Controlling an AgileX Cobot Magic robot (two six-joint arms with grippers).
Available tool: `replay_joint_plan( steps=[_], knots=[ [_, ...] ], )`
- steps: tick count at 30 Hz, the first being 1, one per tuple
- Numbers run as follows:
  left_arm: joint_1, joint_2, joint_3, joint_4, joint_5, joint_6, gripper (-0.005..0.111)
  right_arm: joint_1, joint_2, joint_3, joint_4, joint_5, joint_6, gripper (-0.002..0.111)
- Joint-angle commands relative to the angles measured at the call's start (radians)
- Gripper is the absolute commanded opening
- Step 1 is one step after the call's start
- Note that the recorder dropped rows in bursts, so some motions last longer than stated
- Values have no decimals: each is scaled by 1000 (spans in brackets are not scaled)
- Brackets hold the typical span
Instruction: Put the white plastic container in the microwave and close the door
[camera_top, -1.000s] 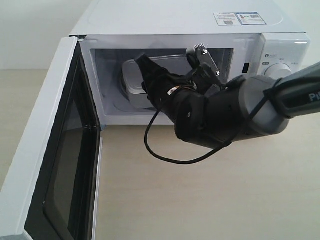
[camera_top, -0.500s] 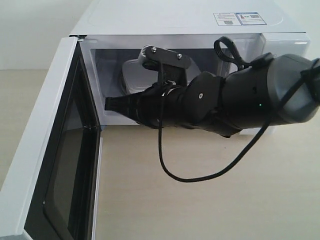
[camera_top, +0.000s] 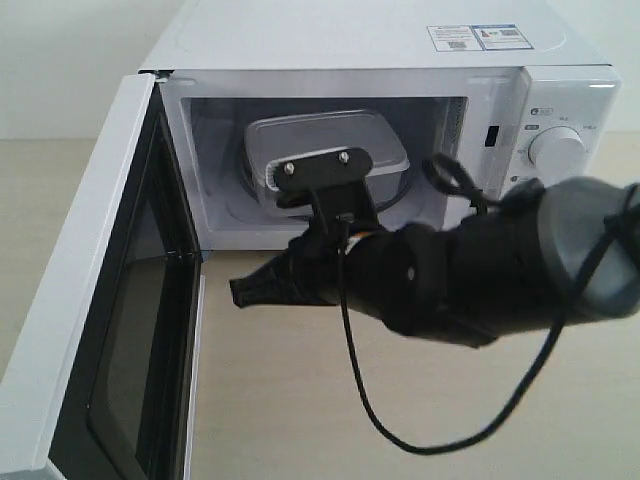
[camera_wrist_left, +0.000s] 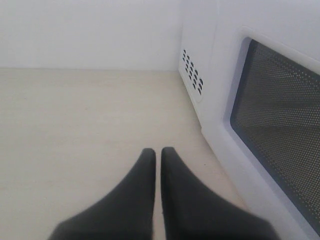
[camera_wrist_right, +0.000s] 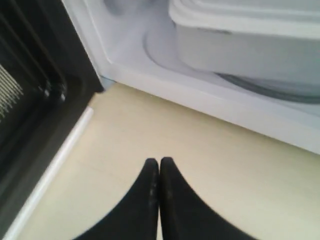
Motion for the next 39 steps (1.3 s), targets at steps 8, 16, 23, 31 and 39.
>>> replay_joint_plan(
  steps=[8,16,23,31,39],
  knots=[
    [-1,-4,4,4,1,2,4,21,35,91,-235,-247,56,0],
    [-1,-4,4,4,1,2,4,-8,163,40,-278,-387,133,0],
    [-1,-4,4,4,1,2,4,-107,204,-91,-312,-297,172,0],
    [-1,-4,4,4,1,2,4,-132,293,-236,-396,-268,228,0],
    [-1,-4,4,4,1,2,4,-132,334,-317,-394,-235,230,0]
  ],
)
